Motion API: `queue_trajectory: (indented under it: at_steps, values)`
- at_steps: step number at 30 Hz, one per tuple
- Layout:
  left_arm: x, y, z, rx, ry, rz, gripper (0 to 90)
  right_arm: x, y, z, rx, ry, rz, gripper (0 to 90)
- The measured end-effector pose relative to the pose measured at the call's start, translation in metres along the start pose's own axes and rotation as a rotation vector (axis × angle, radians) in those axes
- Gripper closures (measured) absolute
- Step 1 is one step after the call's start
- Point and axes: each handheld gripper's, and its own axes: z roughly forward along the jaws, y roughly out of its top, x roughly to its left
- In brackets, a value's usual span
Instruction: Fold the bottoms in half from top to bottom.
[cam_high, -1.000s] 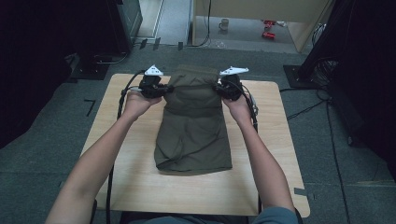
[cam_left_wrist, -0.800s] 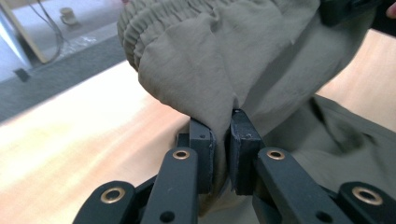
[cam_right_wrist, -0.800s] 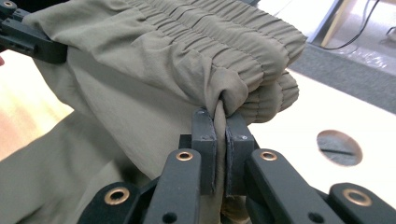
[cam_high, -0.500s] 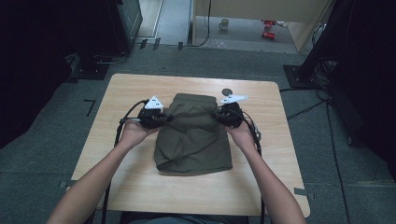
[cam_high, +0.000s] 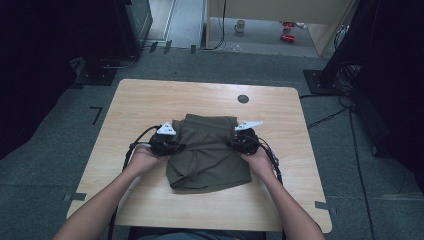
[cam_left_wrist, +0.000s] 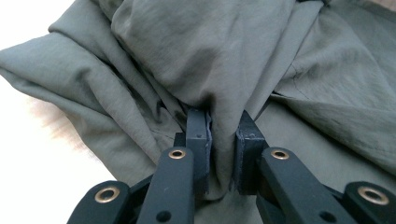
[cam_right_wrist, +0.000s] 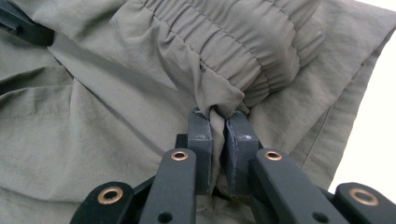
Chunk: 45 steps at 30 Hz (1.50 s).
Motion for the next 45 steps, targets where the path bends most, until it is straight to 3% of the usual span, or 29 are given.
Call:
queue_trajectory:
  at_steps: [3,5,6,7,8,11,16,19,21,22,25,26,31,34,40,45]
  values:
    - [0.002,-0.004,-0.001,-0.019,-0.027,-0.032,74.4,-0.001,-0.004,0.0,-0.012,0.005,0.002,80.1]
    - [0.005,-0.003,-0.003,-0.025,-0.059,-0.076,71.7,-0.002,-0.003,0.0,-0.013,0.005,0.023,76.1]
    - [0.006,-0.002,-0.004,-0.028,-0.068,-0.091,66.8,-0.004,-0.001,-0.002,-0.01,0.013,0.047,69.7]
    - [0.007,-0.001,-0.005,-0.024,-0.073,-0.095,66.8,-0.004,-0.001,-0.002,-0.01,0.013,0.047,69.7]
    - [0.008,0.003,-0.008,-0.014,-0.075,-0.097,61.5,-0.007,0.001,-0.005,-0.012,0.025,0.067,61.6]
    - [0.008,0.007,-0.012,-0.019,-0.074,-0.092,59.5,-0.009,0.004,-0.009,-0.028,0.027,0.08,55.7]
    - [0.009,0.014,-0.028,-0.04,-0.07,-0.088,58.5,-0.008,0.011,-0.022,-0.058,0.007,0.044,50.4]
    - [0.012,0.018,-0.039,-0.055,-0.074,-0.095,61.2,-0.009,0.014,-0.03,-0.084,0.005,0.051,52.4]
    - [0.017,0.021,-0.044,-0.07,-0.05,-0.1,63.5,-0.012,0.016,-0.033,-0.085,-0.002,0.053,56.6]
    - [0.02,0.023,-0.046,-0.07,-0.02,-0.105,66.7,-0.014,0.017,-0.034,-0.085,-0.002,0.059,58.0]
    - [0.029,0.028,-0.043,-0.066,0.0,-0.115,80.2,-0.02,0.021,-0.034,-0.088,-0.018,0.064,65.7]
    - [0.036,0.031,-0.038,-0.057,-0.001,-0.125,82.2,-0.024,0.025,-0.032,-0.088,-0.035,0.065,71.0]
    - [0.047,0.043,-0.024,-0.035,0.006,-0.132,87.7,-0.033,0.033,-0.023,-0.077,-0.083,0.067,80.8]
    - [0.056,0.051,-0.014,-0.031,0.008,-0.152,89.8,-0.043,0.039,-0.008,-0.057,-0.104,0.085,87.2]
    - [0.066,0.053,0.012,0.026,0.029,-0.173,90.0,-0.047,0.04,0.012,-0.006,-0.108,0.084,89.9]
    - [0.062,0.05,0.029,0.063,0.042,-0.148,90.0,-0.048,0.038,0.022,0.01,-0.115,0.083,90.0]
